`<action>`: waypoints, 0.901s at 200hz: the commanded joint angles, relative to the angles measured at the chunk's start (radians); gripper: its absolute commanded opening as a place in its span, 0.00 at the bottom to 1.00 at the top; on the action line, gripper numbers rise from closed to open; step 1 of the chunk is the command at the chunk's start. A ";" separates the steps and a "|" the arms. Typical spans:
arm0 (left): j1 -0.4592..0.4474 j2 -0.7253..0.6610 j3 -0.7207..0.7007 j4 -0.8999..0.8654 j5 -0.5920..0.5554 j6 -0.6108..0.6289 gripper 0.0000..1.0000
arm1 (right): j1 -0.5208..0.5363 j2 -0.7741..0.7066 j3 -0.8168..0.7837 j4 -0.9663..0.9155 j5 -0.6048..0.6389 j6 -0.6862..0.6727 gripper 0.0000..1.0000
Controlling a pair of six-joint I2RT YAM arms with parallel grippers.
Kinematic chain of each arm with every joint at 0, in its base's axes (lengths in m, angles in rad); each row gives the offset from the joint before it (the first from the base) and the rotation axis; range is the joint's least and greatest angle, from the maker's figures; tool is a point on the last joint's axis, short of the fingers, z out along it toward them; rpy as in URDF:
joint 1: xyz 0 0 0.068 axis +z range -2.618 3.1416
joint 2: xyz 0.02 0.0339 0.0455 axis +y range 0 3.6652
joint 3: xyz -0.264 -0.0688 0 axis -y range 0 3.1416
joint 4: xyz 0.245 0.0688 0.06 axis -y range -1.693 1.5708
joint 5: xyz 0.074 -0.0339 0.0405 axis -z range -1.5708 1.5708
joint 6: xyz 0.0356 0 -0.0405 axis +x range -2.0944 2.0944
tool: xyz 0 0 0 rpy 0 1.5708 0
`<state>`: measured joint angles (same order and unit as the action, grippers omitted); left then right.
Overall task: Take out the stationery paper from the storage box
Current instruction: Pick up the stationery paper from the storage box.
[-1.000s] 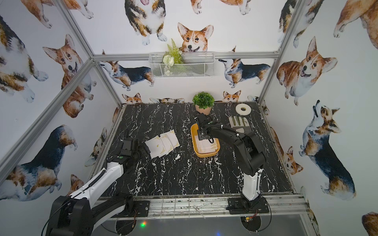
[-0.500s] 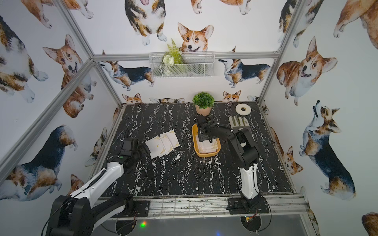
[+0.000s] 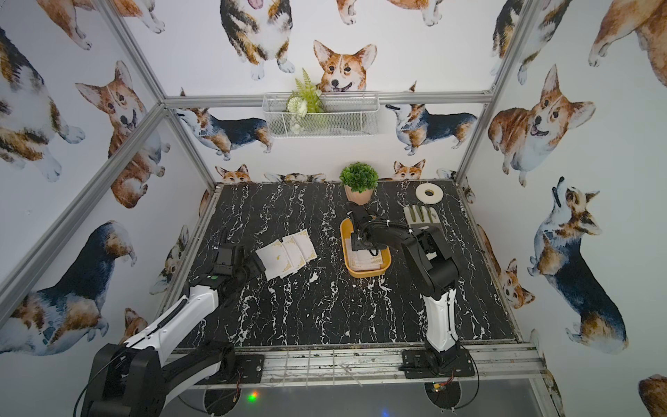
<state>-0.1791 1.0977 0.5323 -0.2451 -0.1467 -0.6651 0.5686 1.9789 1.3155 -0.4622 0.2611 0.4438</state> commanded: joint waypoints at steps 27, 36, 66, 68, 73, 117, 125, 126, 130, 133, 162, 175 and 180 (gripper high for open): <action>0.003 0.004 0.003 -0.006 -0.004 -0.001 0.84 | 0.001 -0.052 -0.017 -0.042 -0.014 0.006 0.61; 0.003 0.002 0.002 -0.005 -0.002 -0.001 0.84 | 0.001 -0.060 -0.015 -0.047 -0.011 0.004 0.58; 0.003 0.003 0.001 -0.005 -0.001 -0.001 0.84 | 0.002 -0.078 -0.015 -0.048 -0.005 0.000 0.44; 0.003 0.004 0.001 -0.005 -0.001 -0.001 0.84 | 0.002 -0.078 -0.016 -0.049 -0.005 0.000 0.42; 0.003 0.004 0.003 -0.004 0.001 -0.001 0.84 | 0.002 -0.079 -0.015 -0.048 -0.005 -0.002 0.39; 0.003 0.010 0.003 -0.002 0.006 -0.002 0.84 | 0.002 -0.074 -0.008 -0.061 -0.005 -0.006 0.19; 0.003 0.010 0.003 -0.002 0.006 -0.002 0.84 | 0.002 -0.074 -0.009 -0.060 -0.005 -0.007 0.15; 0.003 0.011 0.003 -0.002 0.006 -0.002 0.84 | 0.002 -0.074 -0.009 -0.061 -0.005 -0.007 0.14; 0.003 0.011 0.003 -0.001 0.006 -0.003 0.84 | 0.002 -0.074 -0.009 -0.060 -0.005 -0.007 0.12; 0.003 0.011 0.003 -0.002 0.006 -0.002 0.84 | 0.002 -0.075 -0.009 -0.061 -0.005 -0.007 0.11; 0.003 0.009 0.004 -0.001 0.009 -0.004 0.84 | 0.002 -0.087 -0.004 -0.066 -0.008 -0.008 0.00; 0.003 0.005 0.003 -0.003 0.012 -0.005 0.84 | 0.004 -0.097 -0.002 -0.070 -0.013 -0.011 0.00; 0.003 0.003 0.003 -0.003 0.012 -0.005 0.84 | 0.005 -0.104 -0.002 -0.071 -0.013 -0.013 0.00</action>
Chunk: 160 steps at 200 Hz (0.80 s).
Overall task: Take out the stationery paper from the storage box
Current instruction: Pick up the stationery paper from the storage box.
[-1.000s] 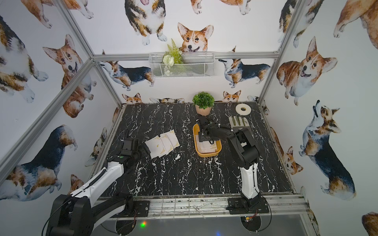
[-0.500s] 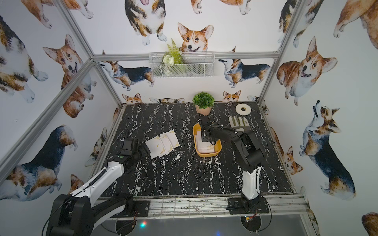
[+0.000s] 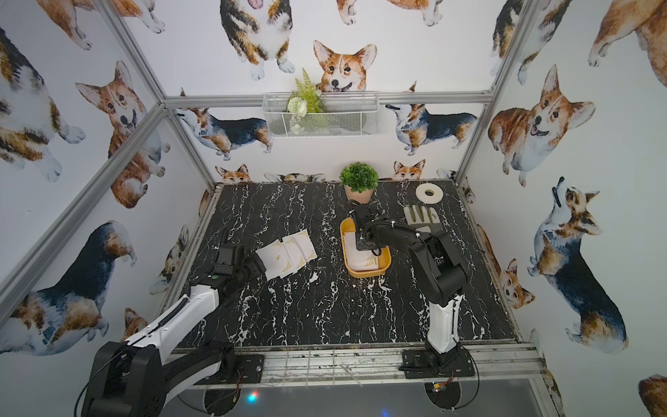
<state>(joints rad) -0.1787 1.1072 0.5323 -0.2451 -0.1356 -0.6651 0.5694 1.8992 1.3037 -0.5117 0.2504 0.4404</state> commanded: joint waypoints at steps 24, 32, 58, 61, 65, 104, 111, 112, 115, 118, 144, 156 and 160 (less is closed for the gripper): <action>0.002 -0.024 0.002 -0.006 0.000 -0.005 0.84 | 0.015 -0.066 0.006 -0.026 0.003 -0.011 0.00; 0.002 -0.034 0.001 -0.005 0.004 -0.005 0.84 | 0.017 -0.082 0.008 -0.030 0.000 -0.010 0.00; 0.002 -0.102 -0.028 0.087 0.094 0.025 0.85 | 0.018 -0.142 0.006 -0.040 0.003 -0.012 0.00; 0.002 -0.114 -0.034 0.100 0.104 0.025 0.85 | 0.019 -0.147 0.005 -0.040 0.003 -0.014 0.00; 0.002 -0.129 -0.041 0.116 0.118 0.024 0.85 | 0.018 -0.154 0.005 -0.040 0.006 -0.017 0.00; 0.002 -0.209 -0.048 0.169 0.204 0.045 0.86 | 0.018 -0.161 0.017 -0.072 0.027 -0.029 0.00; 0.002 -0.210 -0.044 0.167 0.215 0.046 0.86 | 0.018 -0.161 0.016 -0.071 0.023 -0.026 0.00; 0.002 -0.210 -0.043 0.167 0.217 0.046 0.86 | 0.017 -0.161 0.016 -0.072 0.023 -0.025 0.00; 0.002 -0.210 -0.042 0.169 0.224 0.047 0.87 | 0.018 -0.161 0.015 -0.071 0.022 -0.024 0.00; 0.001 -0.209 -0.041 0.172 0.235 0.049 0.87 | 0.019 -0.161 0.012 -0.071 0.020 -0.022 0.00; 0.002 -0.174 -0.045 0.274 0.393 0.040 0.88 | 0.017 -0.174 -0.012 -0.063 0.021 -0.010 0.00; 0.000 -0.130 -0.045 0.366 0.516 -0.001 0.88 | 0.015 -0.189 -0.028 -0.049 0.014 -0.003 0.00; -0.003 -0.111 -0.045 0.404 0.552 -0.021 0.89 | 0.015 -0.195 -0.034 -0.044 0.010 -0.001 0.00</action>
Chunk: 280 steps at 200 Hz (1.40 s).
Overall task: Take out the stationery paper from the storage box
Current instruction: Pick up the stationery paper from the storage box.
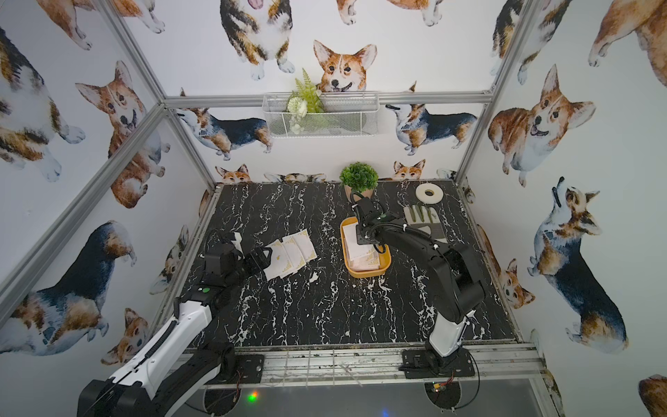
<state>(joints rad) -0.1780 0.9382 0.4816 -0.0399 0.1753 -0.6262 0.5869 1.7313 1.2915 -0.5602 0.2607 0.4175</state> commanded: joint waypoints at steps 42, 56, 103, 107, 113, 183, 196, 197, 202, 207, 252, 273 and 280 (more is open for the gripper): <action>-0.180 0.244 0.052 0.488 0.310 -0.189 0.89 | -0.010 -0.058 -0.041 0.025 -0.040 0.035 0.00; -0.252 0.316 0.107 0.505 0.307 -0.189 0.89 | -0.013 -0.064 -0.045 0.034 -0.057 0.037 0.00; -0.383 0.568 0.208 0.704 0.331 -0.287 0.89 | -0.025 -0.102 -0.077 0.059 -0.071 0.041 0.00; -0.390 0.587 0.215 0.710 0.331 -0.292 0.90 | -0.028 -0.107 -0.079 0.062 -0.075 0.042 0.00; -0.399 0.614 0.227 0.721 0.334 -0.297 0.90 | -0.031 -0.112 -0.084 0.064 -0.079 0.045 0.00; -0.502 0.869 0.361 0.843 0.365 -0.367 0.92 | -0.043 -0.174 -0.111 0.085 -0.112 0.043 0.00; -0.516 0.898 0.414 0.848 0.368 -0.372 0.91 | -0.042 -0.176 -0.112 0.086 -0.115 0.043 0.00; -0.517 0.900 0.416 0.848 0.368 -0.373 0.91 | -0.042 -0.177 -0.113 0.086 -0.115 0.043 0.00; -0.521 0.908 0.422 0.848 0.371 -0.374 0.90 | -0.043 -0.178 -0.115 0.088 -0.116 0.043 0.00; -0.524 0.915 0.428 0.848 0.371 -0.374 0.89 | -0.043 -0.179 -0.116 0.089 -0.117 0.043 0.00; -0.535 0.929 0.450 0.847 0.384 -0.369 0.53 | -0.044 -0.177 -0.119 0.087 -0.122 0.040 0.00; -0.535 0.927 0.449 0.847 0.389 -0.366 0.22 | -0.044 -0.183 -0.118 0.085 -0.129 0.041 0.00; -0.535 0.923 0.447 0.847 0.390 -0.366 0.15 | -0.044 -0.186 -0.118 0.083 -0.130 0.041 0.00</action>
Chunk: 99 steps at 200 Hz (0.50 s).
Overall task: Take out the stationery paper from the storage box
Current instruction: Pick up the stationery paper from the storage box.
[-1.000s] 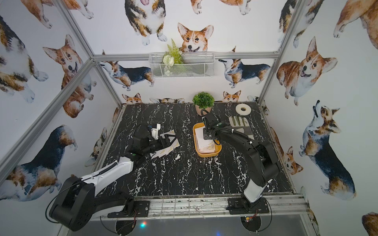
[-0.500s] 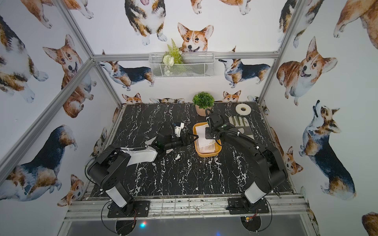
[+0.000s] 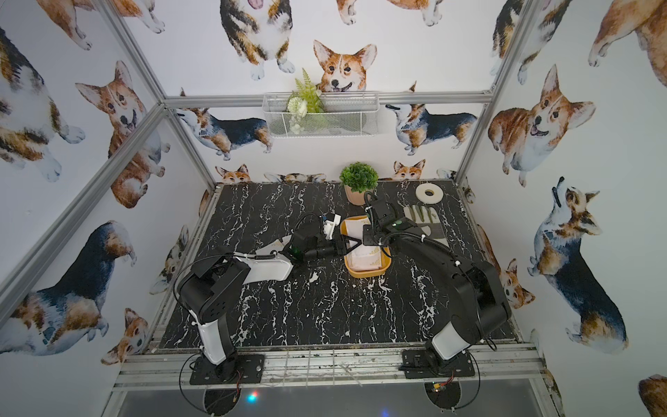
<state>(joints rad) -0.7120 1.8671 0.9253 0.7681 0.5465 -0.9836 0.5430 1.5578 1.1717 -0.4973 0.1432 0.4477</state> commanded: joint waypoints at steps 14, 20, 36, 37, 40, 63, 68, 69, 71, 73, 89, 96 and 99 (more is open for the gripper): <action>-0.001 -0.019 -0.004 0.035 0.021 -0.005 0.03 | 0.000 -0.029 -0.002 0.019 -0.010 0.014 0.05; -0.001 -0.027 -0.008 0.028 0.021 0.003 0.01 | 0.000 -0.036 -0.003 0.018 -0.010 0.013 0.08; 0.000 -0.067 -0.011 -0.029 0.016 0.045 0.00 | 0.000 -0.065 -0.014 0.013 -0.001 0.013 0.16; 0.000 -0.070 -0.011 -0.036 0.016 0.050 0.00 | 0.000 -0.067 -0.014 0.013 -0.001 0.013 0.16; 0.000 -0.081 -0.011 -0.057 0.014 0.063 0.00 | 0.000 -0.074 -0.017 0.014 -0.001 0.011 0.18; 0.000 -0.175 -0.009 -0.228 -0.014 0.182 0.00 | -0.001 -0.135 -0.044 0.015 0.006 0.001 0.37; 0.000 -0.198 -0.011 -0.263 -0.022 0.209 0.00 | -0.003 -0.152 -0.051 0.017 0.001 -0.001 0.42; 0.000 -0.199 -0.011 -0.272 -0.022 0.211 0.00 | -0.004 -0.156 -0.053 0.017 0.000 -0.002 0.43; 0.000 -0.202 -0.011 -0.287 -0.025 0.224 0.00 | -0.004 -0.164 -0.055 0.019 -0.001 -0.003 0.45; 0.000 -0.217 -0.011 -0.301 -0.027 0.235 0.00 | -0.006 -0.172 -0.059 0.020 -0.004 -0.003 0.47; 0.011 -0.293 -0.027 -0.367 -0.016 0.292 0.00 | -0.029 -0.255 -0.107 0.067 -0.079 0.005 0.60; 0.020 -0.318 -0.042 -0.360 0.011 0.296 0.00 | -0.051 -0.303 -0.141 0.111 -0.149 0.019 0.62; 0.026 -0.328 -0.050 -0.353 0.026 0.295 0.00 | -0.063 -0.325 -0.158 0.136 -0.184 0.028 0.67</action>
<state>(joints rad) -0.7082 1.6207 0.9085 0.5205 0.5320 -0.7994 0.5289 1.3563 1.0931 -0.4896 0.1162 0.4446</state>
